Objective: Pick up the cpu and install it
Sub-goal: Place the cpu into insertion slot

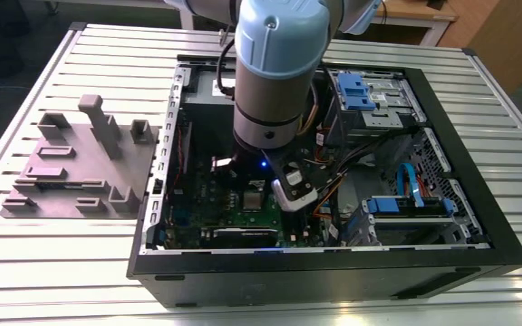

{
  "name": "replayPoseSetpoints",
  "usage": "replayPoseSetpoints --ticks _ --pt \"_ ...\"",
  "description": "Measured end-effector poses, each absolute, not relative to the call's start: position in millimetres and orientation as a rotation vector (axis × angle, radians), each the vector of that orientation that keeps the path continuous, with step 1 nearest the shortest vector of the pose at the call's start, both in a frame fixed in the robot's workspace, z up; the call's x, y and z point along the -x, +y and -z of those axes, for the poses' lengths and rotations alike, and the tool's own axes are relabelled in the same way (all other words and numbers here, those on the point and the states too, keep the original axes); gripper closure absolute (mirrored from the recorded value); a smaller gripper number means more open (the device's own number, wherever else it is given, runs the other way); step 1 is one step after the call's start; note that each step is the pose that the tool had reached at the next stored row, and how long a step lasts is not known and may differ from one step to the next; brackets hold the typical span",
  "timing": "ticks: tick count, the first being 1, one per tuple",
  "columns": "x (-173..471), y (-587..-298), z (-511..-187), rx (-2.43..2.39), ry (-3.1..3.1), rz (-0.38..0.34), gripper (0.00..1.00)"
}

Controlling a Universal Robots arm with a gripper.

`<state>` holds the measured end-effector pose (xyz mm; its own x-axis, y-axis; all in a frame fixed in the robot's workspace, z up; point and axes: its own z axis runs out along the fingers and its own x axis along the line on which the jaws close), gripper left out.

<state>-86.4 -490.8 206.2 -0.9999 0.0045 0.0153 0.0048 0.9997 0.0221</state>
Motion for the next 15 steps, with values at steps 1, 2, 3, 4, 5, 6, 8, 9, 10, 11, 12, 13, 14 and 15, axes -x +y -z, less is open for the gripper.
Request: replayPoseSetpoints --ticks 1,2,3,4,5,6,8,9,10,11,12,13,14,15 --pt "86.4 -490.8 -207.4 0.007 -3.126 0.034 0.55" --pt "86.4 -490.8 -208.4 0.007 -3.126 0.035 0.55" --pt "86.4 -490.8 -209.2 0.007 -3.126 0.035 0.61" --pt "86.3 -490.8 -209.8 0.007 -3.125 0.035 0.67" --pt "86.3 -490.7 -210.2 0.007 -3.125 0.035 0.73" --pt "86.3 -490.7 -210.4 0.007 -3.125 0.035 0.73" --pt "86.3 -490.8 -210.5 0.007 -3.125 0.035 0.79" --pt "86.3 -490.8 -210.6 0.007 -3.125 0.035 0.85" --pt "86.4 -490.8 -210.6 0.007 -3.125 0.035 0.9" --pt "86.3 -490.8 -210.7 0.007 -3.125 0.035 0.9" --pt "86.3 -490.8 -210.7 0.007 -3.125 0.034 0.9" --pt "86.4 -490.8 -210.6 0.007 -3.125 0.035 0.9" --pt "86.4 -490.8 -210.6 0.007 -3.125 0.035 0.9" --pt "86.4 -490.8 -210.7 0.007 -3.125 0.034 0.9"
